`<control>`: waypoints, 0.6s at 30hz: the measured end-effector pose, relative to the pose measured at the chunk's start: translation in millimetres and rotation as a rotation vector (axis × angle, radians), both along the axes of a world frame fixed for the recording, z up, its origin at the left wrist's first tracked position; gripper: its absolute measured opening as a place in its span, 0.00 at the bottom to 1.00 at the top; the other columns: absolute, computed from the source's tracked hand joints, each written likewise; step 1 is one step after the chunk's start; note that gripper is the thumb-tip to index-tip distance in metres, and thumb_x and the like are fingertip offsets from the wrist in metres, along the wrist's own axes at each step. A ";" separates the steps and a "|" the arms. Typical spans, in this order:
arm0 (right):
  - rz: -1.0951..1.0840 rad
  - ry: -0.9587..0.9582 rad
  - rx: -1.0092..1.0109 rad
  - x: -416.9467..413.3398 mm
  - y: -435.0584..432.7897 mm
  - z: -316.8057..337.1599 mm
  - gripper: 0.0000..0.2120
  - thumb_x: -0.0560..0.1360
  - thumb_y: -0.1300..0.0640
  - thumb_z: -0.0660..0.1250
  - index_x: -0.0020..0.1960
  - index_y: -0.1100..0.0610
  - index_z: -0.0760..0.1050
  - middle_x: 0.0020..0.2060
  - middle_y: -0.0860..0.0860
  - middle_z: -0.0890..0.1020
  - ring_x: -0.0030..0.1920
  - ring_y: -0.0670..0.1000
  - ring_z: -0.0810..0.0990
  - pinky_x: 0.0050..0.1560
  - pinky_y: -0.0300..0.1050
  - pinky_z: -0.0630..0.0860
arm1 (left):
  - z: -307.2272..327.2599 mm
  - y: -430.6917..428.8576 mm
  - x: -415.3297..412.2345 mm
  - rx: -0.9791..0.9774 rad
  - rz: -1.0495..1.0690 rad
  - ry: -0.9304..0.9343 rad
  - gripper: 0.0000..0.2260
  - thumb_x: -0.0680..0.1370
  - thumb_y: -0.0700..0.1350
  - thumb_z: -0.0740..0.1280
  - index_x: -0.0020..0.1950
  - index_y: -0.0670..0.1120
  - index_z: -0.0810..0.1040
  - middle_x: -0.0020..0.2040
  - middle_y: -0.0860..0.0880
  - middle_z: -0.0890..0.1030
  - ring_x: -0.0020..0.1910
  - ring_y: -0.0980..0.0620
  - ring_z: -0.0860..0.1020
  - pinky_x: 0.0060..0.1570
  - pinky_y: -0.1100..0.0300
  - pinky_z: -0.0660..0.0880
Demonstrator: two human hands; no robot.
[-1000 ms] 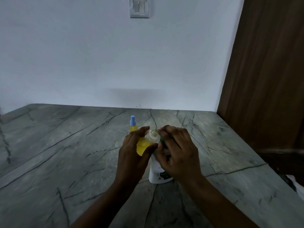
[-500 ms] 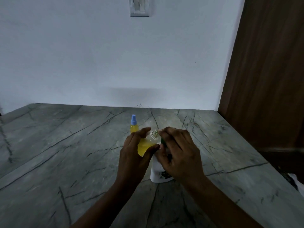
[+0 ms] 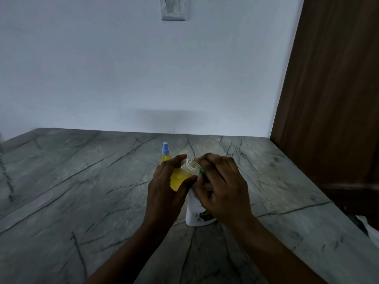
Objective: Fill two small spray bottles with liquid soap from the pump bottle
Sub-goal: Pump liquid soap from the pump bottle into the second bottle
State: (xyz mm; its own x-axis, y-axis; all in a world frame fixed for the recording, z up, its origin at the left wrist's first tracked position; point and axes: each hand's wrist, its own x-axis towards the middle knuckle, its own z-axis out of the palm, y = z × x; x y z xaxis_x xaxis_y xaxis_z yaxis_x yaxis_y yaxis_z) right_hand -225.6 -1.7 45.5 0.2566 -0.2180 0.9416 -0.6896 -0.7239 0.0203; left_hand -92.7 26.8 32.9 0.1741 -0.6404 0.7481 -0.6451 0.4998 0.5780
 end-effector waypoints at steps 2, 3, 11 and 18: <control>0.004 -0.011 -0.008 1.2 0.0 -0.5 0.16 0.73 0.57 0.62 0.53 0.65 0.80 0.49 0.59 0.81 0.52 0.52 0.73 0.48 0.38 0.70 | -0.2 0.9 0.1 0.004 0.000 0.004 0.22 0.68 0.57 0.64 0.61 0.53 0.70 0.54 0.55 0.75 0.50 0.59 0.74 0.47 0.69 0.69; 0.001 -0.013 -0.010 1.9 -0.3 -1.0 0.16 0.73 0.56 0.62 0.53 0.65 0.80 0.49 0.59 0.81 0.51 0.52 0.73 0.48 0.38 0.70 | -0.3 1.0 0.2 0.007 0.000 0.006 0.22 0.68 0.57 0.64 0.61 0.54 0.70 0.54 0.55 0.75 0.50 0.59 0.74 0.47 0.69 0.69; 0.002 -0.006 -0.031 2.7 -2.1 -14.7 0.17 0.75 0.55 0.63 0.54 0.67 0.80 0.49 0.60 0.82 0.52 0.54 0.74 0.51 0.40 0.71 | -7.6 -0.3 2.9 0.026 0.020 -0.006 0.23 0.68 0.47 0.72 0.60 0.56 0.68 0.52 0.62 0.71 0.50 0.68 0.71 0.45 0.70 0.67; -0.004 0.025 -0.032 0.3 -1.9 -11.6 0.17 0.72 0.56 0.64 0.54 0.66 0.80 0.49 0.59 0.82 0.53 0.53 0.74 0.52 0.40 0.71 | -4.3 2.3 2.1 0.024 0.009 0.000 0.21 0.68 0.55 0.65 0.60 0.56 0.69 0.51 0.62 0.72 0.50 0.66 0.72 0.45 0.70 0.67</control>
